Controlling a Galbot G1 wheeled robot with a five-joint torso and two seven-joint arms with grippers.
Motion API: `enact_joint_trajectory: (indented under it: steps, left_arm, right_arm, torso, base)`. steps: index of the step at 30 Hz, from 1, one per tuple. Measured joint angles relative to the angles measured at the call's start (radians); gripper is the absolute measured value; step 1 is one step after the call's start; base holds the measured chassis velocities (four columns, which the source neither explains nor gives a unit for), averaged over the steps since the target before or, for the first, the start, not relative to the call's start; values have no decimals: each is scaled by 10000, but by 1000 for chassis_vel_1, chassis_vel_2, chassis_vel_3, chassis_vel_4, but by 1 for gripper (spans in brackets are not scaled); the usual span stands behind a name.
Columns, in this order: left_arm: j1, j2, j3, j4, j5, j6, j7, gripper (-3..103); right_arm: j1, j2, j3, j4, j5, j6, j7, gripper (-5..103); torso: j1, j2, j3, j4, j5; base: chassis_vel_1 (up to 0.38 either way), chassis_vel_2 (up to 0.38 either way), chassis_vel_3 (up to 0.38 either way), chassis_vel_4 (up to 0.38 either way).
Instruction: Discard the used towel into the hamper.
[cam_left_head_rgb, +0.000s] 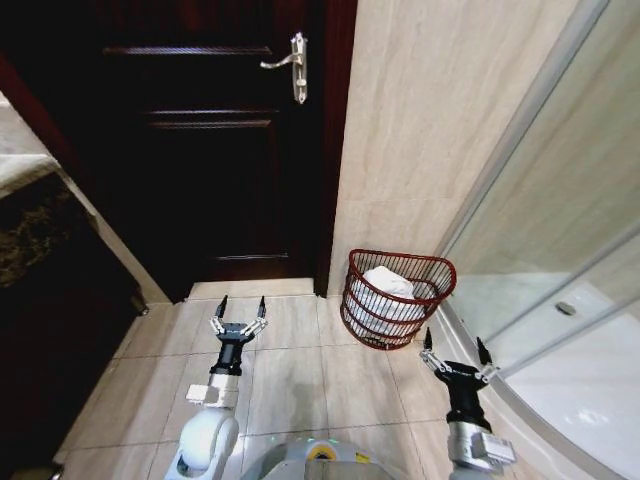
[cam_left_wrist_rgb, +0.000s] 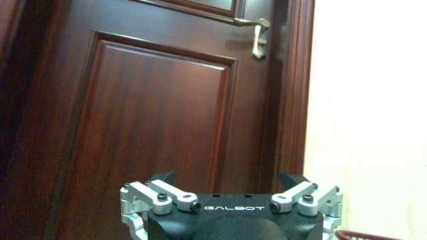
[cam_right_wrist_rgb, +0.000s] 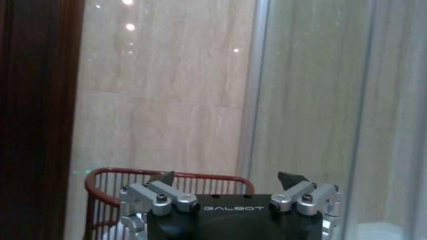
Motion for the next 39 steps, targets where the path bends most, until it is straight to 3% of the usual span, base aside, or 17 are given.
enact_joint_trajectory:
  steps: [39]
  left_arm:
    - [19, -7, -30, 5, -3, -142, 88, 100]
  right_arm:
    - [-98, -24, -14, -120, -13, 316, 97, 100]
  torso:
    - [-1, 16, 12, -1, -1]
  base:
    - [-110, -108, -108, -107]
